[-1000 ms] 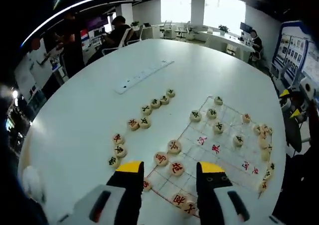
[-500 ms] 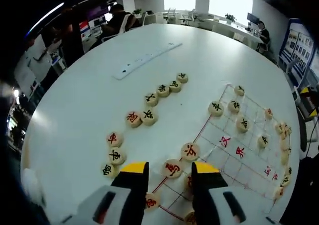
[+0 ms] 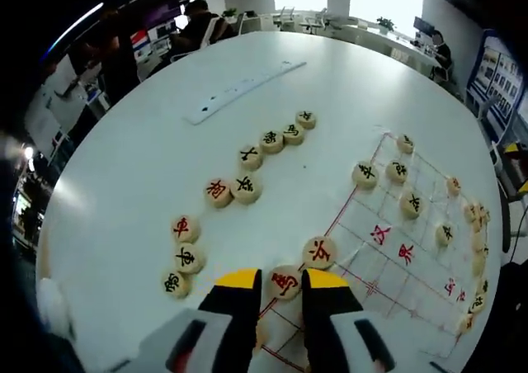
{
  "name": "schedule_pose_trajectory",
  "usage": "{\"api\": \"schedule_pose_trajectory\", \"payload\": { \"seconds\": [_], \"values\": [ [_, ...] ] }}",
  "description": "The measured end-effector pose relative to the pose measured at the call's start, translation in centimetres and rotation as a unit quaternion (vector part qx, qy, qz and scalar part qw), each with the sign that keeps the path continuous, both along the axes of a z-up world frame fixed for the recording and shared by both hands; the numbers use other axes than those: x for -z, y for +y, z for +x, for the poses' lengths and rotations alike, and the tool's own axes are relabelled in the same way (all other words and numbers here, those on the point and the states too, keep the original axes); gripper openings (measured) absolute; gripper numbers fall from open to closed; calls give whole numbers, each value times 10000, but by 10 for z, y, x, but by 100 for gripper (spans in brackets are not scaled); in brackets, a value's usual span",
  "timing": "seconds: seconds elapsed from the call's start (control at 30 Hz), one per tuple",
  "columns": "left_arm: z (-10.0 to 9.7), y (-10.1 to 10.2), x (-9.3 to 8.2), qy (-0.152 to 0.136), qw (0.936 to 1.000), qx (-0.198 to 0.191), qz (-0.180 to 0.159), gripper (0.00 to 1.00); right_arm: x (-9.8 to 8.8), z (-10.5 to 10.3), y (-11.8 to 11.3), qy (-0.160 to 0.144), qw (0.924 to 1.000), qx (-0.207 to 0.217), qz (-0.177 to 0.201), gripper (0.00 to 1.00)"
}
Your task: Pick up the chess pieces one by one and place each piece onto its starting position on the chessboard, setting the pieces on their correct points until all the chess pieces are arranged in the starting layout
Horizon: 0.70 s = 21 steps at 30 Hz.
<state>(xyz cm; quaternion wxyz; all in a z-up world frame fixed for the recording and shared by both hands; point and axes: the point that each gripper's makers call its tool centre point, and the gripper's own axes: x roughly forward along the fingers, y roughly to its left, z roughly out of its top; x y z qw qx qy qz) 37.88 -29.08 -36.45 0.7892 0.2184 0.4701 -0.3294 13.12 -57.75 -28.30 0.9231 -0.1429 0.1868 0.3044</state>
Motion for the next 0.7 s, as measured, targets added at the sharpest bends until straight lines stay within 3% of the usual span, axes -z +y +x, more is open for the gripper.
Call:
{"api": "schedule_pose_trajectory", "payload": {
  "seconds": [0.27, 0.5, 0.7],
  "values": [
    [0, 0, 0, 32, 10000, -26, -68, 20, -2, -2, -3, -26, 10000, 44, 3, 42],
    [1, 14, -21, -82, 9997, -75, -239, 20, -3, 0, 2, -40, 10000, -10, -3, 42],
    [-14, 30, -36, -222, 9994, -111, -260, 20, -4, 4, 12, -69, 9999, -140, -10, 42]
  ]
}}
